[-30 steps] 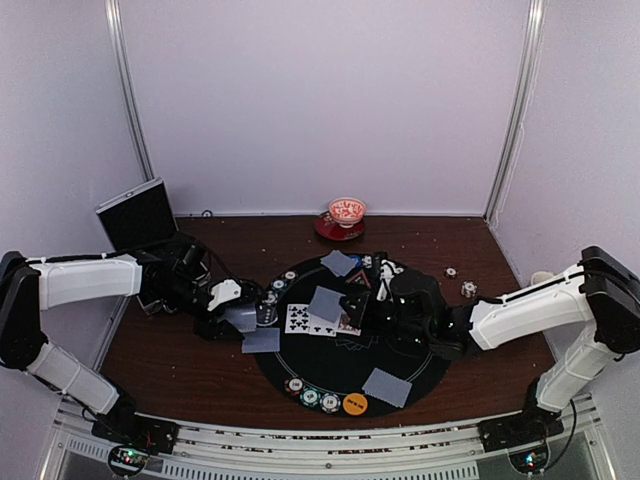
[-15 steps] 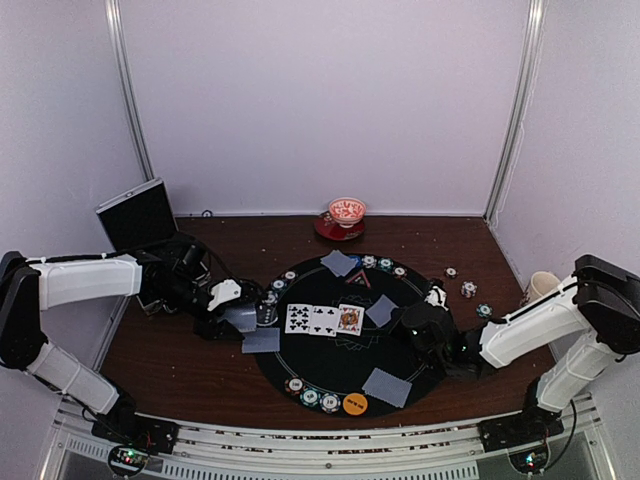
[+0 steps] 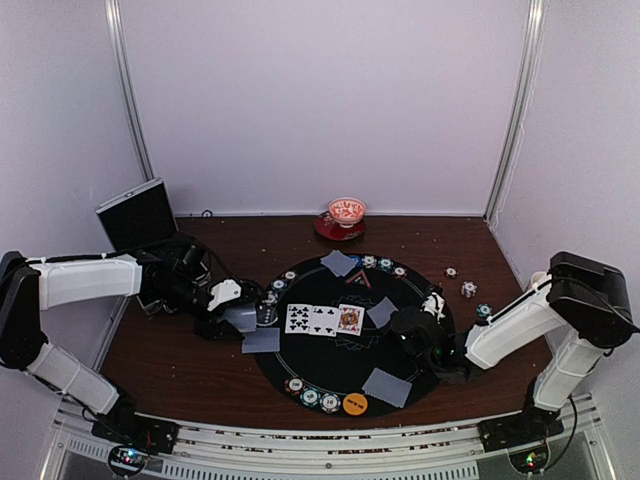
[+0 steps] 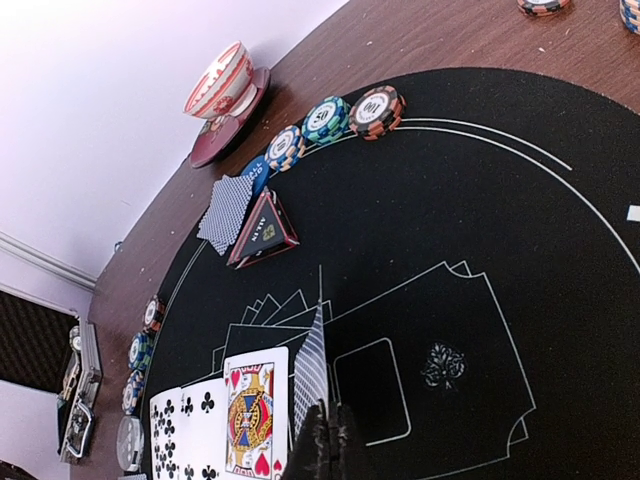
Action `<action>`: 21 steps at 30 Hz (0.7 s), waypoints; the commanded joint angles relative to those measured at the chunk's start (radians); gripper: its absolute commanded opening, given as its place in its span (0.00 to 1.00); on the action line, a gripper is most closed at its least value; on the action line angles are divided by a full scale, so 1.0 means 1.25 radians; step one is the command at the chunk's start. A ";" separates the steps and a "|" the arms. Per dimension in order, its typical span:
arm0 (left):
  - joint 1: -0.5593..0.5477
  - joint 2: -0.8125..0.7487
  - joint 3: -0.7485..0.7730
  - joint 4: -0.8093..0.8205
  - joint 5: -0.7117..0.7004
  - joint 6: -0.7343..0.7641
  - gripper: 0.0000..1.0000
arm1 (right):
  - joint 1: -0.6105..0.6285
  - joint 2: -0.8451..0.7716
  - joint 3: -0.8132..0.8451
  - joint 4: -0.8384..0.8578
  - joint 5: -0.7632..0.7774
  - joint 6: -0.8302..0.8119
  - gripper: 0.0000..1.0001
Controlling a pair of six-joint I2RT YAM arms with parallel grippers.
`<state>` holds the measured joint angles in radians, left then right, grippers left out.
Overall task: Distribute texas hold em gaming equipment
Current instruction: Distribute the poker card in the community card area.
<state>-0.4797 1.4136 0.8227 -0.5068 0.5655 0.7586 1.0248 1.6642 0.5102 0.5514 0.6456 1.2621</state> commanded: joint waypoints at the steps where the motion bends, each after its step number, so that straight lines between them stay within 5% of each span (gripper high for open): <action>1: -0.004 -0.008 -0.002 0.007 0.020 0.009 0.58 | -0.009 0.015 0.015 0.018 0.032 0.030 0.00; 13: -0.004 -0.008 -0.001 0.008 0.020 0.008 0.58 | -0.035 0.070 0.016 0.045 -0.012 0.090 0.00; 21: -0.004 -0.007 0.000 0.007 0.019 0.009 0.58 | -0.036 0.099 0.009 0.066 -0.065 0.091 0.21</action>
<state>-0.4797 1.4136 0.8227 -0.5068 0.5655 0.7582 0.9855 1.7828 0.5201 0.6113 0.5930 1.3701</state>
